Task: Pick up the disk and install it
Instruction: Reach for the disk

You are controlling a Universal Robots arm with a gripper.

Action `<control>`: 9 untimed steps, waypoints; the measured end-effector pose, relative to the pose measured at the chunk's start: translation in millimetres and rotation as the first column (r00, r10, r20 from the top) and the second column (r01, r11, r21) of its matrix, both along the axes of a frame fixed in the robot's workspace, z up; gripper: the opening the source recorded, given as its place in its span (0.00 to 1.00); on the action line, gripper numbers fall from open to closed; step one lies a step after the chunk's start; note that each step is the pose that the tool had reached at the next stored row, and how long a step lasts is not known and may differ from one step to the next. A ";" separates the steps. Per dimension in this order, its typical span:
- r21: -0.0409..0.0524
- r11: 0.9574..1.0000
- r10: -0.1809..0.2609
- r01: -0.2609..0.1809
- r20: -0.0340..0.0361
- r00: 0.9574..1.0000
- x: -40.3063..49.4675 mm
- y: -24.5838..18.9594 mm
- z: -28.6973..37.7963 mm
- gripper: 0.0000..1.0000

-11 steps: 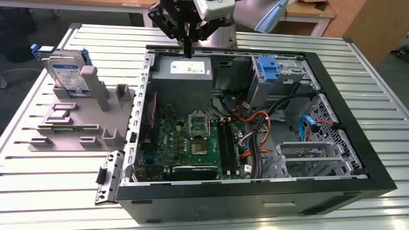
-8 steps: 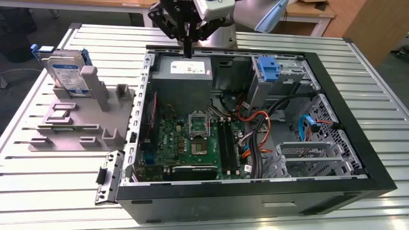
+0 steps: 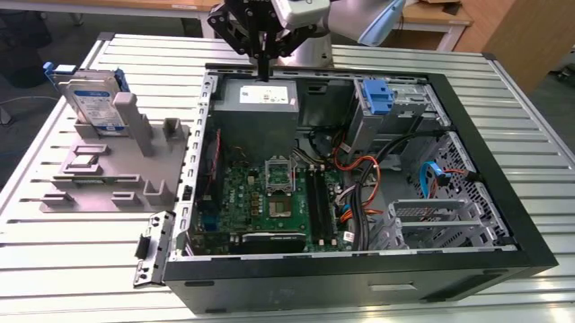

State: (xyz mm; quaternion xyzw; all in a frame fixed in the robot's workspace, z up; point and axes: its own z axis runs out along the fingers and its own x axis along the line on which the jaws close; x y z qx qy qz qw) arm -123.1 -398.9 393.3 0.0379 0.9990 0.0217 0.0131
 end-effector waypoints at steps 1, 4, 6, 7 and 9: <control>0.000 1.000 0.000 0.000 0.000 1.000 -0.5 0.0 0.0 0.10; 0.000 1.000 0.000 0.000 0.000 1.000 -3.0 -0.1 0.0 0.10; 0.000 1.000 0.000 0.000 0.000 1.000 -5.7 0.0 -0.1 0.10; 0.000 1.000 0.000 0.000 0.000 1.000 -6.8 0.0 -0.1 0.10; 0.000 1.000 0.000 0.000 0.000 1.000 -8.7 0.0 -0.1 0.10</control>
